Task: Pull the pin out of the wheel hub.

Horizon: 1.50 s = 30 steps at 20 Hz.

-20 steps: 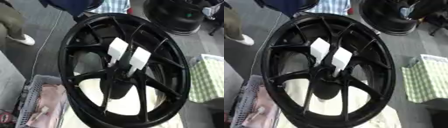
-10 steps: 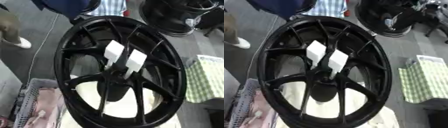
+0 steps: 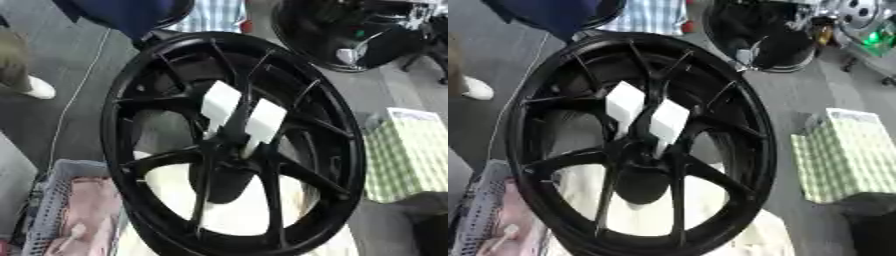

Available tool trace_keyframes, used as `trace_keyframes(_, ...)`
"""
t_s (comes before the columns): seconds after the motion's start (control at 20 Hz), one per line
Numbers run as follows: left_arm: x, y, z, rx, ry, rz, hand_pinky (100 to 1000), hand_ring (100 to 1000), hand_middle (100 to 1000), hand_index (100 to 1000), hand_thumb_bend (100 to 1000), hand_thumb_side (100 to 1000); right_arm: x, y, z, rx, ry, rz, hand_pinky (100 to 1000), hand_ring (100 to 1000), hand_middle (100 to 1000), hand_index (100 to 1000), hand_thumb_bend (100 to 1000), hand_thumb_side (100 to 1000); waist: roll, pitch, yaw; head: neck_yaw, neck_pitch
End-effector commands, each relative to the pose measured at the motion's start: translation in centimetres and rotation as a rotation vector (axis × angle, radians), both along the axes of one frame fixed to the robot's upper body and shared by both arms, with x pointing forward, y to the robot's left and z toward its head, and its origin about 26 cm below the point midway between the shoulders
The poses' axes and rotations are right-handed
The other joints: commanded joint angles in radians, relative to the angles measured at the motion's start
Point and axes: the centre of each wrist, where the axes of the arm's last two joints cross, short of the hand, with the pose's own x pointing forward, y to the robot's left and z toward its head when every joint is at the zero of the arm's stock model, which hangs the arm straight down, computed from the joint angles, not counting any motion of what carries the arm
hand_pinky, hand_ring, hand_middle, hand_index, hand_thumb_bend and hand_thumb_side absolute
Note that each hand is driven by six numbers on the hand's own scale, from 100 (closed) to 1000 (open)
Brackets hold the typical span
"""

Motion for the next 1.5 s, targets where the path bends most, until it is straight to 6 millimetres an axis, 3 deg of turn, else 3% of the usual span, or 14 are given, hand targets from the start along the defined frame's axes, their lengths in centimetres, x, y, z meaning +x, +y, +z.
trace_keyframes(0.05, -0.2, -0.2, 0.8, 0.002, -0.026, -0.018, 827, 683, 629, 822, 100, 649, -0.2, 0.2, 0.6, -0.012, -0.021, 0.031, 864, 877, 828, 867, 100, 162, 0.008, -0.015, 0.004, -0.018, -0.018)
trace_keyframes(1.1, 0.0, -0.6, 0.9, -0.003, -0.02, -0.053, 829, 686, 628, 822, 100, 649, 0.2, 0.7, -1.9, -0.133, 0.002, 0.19, 891, 901, 867, 872, 100, 102, 0.015, -0.032, 0.023, -0.019, -0.036)
trace_keyframes(1.5, 0.0, -0.8, 1.1, 0.002, -0.022, -0.067, 829, 686, 627, 823, 100, 649, 0.1, 0.1, -3.3, -0.205, -0.042, 0.235, 902, 909, 881, 869, 139, 100, 0.01, -0.031, 0.031, 0.038, -0.066)
